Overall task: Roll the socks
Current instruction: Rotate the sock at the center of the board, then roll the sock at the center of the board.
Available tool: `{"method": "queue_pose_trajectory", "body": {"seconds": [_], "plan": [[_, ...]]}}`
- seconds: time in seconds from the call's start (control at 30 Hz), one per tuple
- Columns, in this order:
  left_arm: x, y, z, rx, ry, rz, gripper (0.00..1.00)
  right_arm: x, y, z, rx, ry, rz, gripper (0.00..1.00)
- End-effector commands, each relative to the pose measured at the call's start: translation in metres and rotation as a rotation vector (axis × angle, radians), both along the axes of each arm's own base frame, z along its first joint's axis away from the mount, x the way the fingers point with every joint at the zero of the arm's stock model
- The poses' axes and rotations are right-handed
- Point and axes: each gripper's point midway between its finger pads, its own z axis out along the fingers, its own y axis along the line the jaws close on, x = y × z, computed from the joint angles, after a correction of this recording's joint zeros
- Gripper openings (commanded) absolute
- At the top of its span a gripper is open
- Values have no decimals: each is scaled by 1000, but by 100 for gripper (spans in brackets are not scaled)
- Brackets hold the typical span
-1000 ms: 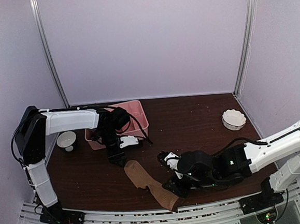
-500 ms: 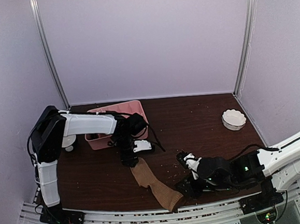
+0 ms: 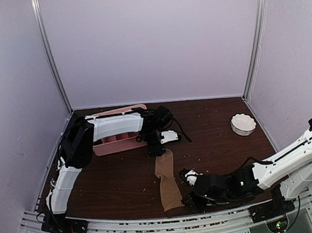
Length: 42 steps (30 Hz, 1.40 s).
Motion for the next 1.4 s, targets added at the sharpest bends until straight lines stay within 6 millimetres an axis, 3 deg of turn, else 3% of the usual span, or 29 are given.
{"method": "queue_pose_trajectory", "body": {"seconds": [0.0,0.23,0.37,0.5,0.67,0.77,0.9,0.97,1.1,1.23,1.37], "plan": [[28,-30,9,-56,-105,-32,60,-2,18,-9,13,24,26,32],[32,-61,36,-155,-190,-145,72,15,43,-28,-2,56,52,30],[32,-77,76,-279,-249,-183,87,22,56,-32,13,73,65,29],[26,-75,115,-334,-245,-175,98,16,55,-29,29,99,87,25],[23,-36,150,-382,-229,-88,98,31,34,0,43,9,45,31],[21,-3,175,-430,-219,-17,98,64,28,13,55,-25,-1,32],[13,43,183,-381,-250,67,98,118,29,21,37,-67,-85,32],[0,62,172,-362,-244,86,98,146,29,18,-8,-79,-140,32],[-17,92,175,-415,-226,172,98,186,37,0,-76,-69,-197,31],[-23,116,172,-494,-122,239,98,207,36,-21,-117,-16,-247,26],[-44,119,150,-496,-43,182,98,217,27,-38,-139,12,-306,25]]}}
